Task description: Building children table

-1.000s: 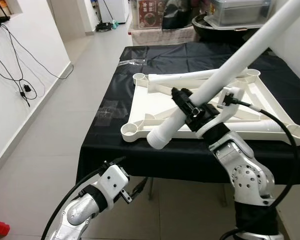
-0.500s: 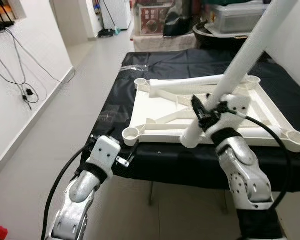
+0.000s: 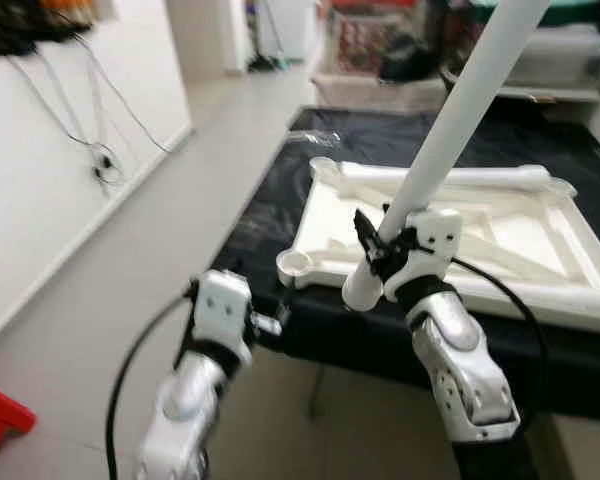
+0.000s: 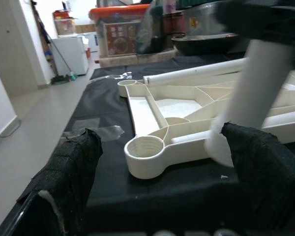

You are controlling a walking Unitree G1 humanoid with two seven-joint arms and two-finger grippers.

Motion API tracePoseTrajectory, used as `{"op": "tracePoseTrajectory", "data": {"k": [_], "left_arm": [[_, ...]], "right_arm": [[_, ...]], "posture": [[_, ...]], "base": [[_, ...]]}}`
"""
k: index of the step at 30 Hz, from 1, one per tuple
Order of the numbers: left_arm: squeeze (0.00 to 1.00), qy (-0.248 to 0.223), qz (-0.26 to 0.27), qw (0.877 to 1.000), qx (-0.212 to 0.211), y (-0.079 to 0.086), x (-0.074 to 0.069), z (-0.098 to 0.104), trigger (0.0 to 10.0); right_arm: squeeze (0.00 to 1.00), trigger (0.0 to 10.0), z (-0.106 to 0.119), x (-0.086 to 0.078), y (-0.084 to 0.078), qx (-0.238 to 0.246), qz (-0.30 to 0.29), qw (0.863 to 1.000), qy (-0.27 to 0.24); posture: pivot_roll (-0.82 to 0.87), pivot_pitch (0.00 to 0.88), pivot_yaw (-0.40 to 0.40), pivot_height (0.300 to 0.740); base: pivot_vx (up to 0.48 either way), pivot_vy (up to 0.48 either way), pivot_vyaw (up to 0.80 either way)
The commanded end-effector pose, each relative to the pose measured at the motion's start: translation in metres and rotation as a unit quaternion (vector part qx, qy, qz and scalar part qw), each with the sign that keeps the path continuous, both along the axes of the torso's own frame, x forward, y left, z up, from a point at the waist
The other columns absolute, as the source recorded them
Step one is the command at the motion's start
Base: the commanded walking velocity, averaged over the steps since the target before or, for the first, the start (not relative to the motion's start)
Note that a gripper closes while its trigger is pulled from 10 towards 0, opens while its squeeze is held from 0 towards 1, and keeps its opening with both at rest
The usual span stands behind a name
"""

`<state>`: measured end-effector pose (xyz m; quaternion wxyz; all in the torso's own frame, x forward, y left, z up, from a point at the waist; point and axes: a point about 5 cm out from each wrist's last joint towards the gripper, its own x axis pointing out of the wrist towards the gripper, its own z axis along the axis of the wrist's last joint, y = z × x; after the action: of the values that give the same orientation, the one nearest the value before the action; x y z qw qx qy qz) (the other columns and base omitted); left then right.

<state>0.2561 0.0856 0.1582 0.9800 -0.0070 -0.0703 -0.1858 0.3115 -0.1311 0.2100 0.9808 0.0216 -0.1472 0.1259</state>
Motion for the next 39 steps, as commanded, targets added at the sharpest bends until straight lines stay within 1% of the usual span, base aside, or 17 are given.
{"op": "tracePoseTrajectory", "data": {"k": [1,2,4,5,6,9,11,13,23,28,31,39], "left_arm": [[0.0,0.0,0.011,1.0,-0.003,0.002,0.001,0.002,10.0],[0.0,-0.005,0.008,1.0,0.008,0.003,0.001,0.002,10.0],[0.0,-0.005,0.008,1.0,0.008,0.003,0.001,0.002,10.0],[0.0,-0.008,0.005,1.0,0.019,0.003,0.001,0.001,10.0],[0.0,-0.003,0.012,1.0,0.018,0.007,0.002,0.0,10.0],[0.0,-0.003,0.018,1.0,0.022,0.01,0.003,0.0,10.0],[0.0,0.001,0.033,0.999,0.012,0.014,0.005,0.001,10.0],[0.0,0.0,0.037,0.999,0.011,0.015,0.006,0.002,10.0],[0.0,-0.003,0.058,0.998,0.01,0.017,0.008,0.004,10.0],[0.0,-0.02,0.075,0.997,0.014,0.021,0.012,0.012,10.0],[0.0,-0.028,0.077,0.997,0.012,0.022,0.013,0.016,10.0],[0.0,-0.033,0.079,0.996,0.008,0.024,0.014,0.018,10.0]], "right_arm": [[0.0,10.0,0.007,0.003,0.002,0.002,-0.002,1.0,-0.017],[0.0,10.0,0.008,0.004,0.002,0.001,0.0,1.0,-0.019],[0.0,10.0,0.008,0.004,0.002,0.001,0.0,1.0,-0.019],[0.0,10.0,0.009,0.004,0.003,-0.001,0.001,1.0,-0.022],[0.0,10.0,0.01,0.004,0.003,-0.002,0.002,1.0,-0.023],[0.0,10.0,0.01,0.004,0.004,-0.001,0.005,1.0,-0.025],[0.0,10.0,0.011,0.004,0.004,0.002,0.007,1.0,-0.024],[0.0,10.0,0.01,0.004,0.004,0.004,0.007,1.0,-0.024],[0.0,10.0,0.008,0.004,0.001,0.017,0.002,1.0,-0.017],[0.0,10.0,0.008,0.005,0.003,0.018,0.009,1.0,-0.019],[0.0,10.0,0.007,0.005,0.005,0.018,0.011,1.0,-0.018],[0.0,10.0,0.006,0.005,0.006,0.02,0.013,1.0,-0.018]], "posture": [[0.04,0.037,-0.012,0.74],[0.04,0.039,-0.013,0.74],[0.04,0.039,-0.013,0.74],[0.04,0.039,-0.015,0.74],[0.04,0.041,-0.013,0.74],[0.04,0.043,-0.014,0.74],[0.03,0.046,-0.013,0.74],[0.03,0.045,-0.014,0.74],[0.03,0.048,-0.015,0.74],[0.03,0.036,-0.016,0.74],[0.03,0.029,-0.015,0.74],[0.03,0.02,-0.013,0.74]], "base": [[0.0,0.0,0.8],[0.0,0.0,0.8],[0.0,0.0,0.8],[0.0,0.0,0.8],[0.0,0.0,0.8],[0.0,0.0,0.8],[0.0,0.0,0.79],[0.0,0.0,0.79],[0.0,0.0,0.0],[0.0,0.0,0.0],[0.0,0.0,0.0],[0.0,0.0,0.0]]}}
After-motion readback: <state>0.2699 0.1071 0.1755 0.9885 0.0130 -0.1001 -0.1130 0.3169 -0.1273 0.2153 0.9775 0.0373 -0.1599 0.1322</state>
